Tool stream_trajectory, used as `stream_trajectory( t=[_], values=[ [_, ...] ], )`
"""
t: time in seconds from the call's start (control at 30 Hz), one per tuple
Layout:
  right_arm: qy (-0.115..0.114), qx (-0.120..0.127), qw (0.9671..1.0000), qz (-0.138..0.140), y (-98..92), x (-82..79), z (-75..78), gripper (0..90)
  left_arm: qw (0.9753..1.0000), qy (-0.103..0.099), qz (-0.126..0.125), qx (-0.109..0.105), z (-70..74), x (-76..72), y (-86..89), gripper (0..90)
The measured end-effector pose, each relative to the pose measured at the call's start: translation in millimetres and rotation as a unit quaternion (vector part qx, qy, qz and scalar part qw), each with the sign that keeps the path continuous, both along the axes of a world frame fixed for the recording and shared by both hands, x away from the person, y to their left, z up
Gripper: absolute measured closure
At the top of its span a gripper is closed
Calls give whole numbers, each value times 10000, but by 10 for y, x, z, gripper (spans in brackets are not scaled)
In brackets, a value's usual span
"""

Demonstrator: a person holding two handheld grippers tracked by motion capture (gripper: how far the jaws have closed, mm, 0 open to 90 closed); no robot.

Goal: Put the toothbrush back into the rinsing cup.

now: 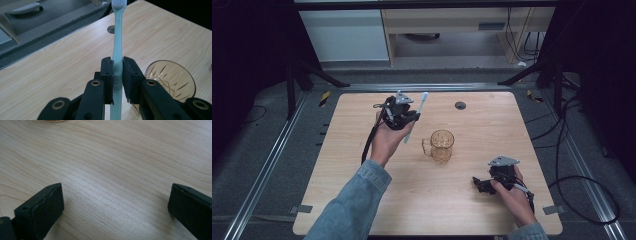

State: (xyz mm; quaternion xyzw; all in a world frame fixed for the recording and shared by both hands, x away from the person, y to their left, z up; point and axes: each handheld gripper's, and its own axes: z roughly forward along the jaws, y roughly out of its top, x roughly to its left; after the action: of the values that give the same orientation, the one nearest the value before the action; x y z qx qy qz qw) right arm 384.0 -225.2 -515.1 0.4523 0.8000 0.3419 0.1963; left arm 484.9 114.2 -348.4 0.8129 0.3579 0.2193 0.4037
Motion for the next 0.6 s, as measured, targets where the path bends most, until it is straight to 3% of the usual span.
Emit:
stream_trajectory(
  t=[0.6],
  values=[
    [-11,-25,10000,52,5,-4,1,9,9985,-372,187,-365,38,-15,66,786]
  ],
)
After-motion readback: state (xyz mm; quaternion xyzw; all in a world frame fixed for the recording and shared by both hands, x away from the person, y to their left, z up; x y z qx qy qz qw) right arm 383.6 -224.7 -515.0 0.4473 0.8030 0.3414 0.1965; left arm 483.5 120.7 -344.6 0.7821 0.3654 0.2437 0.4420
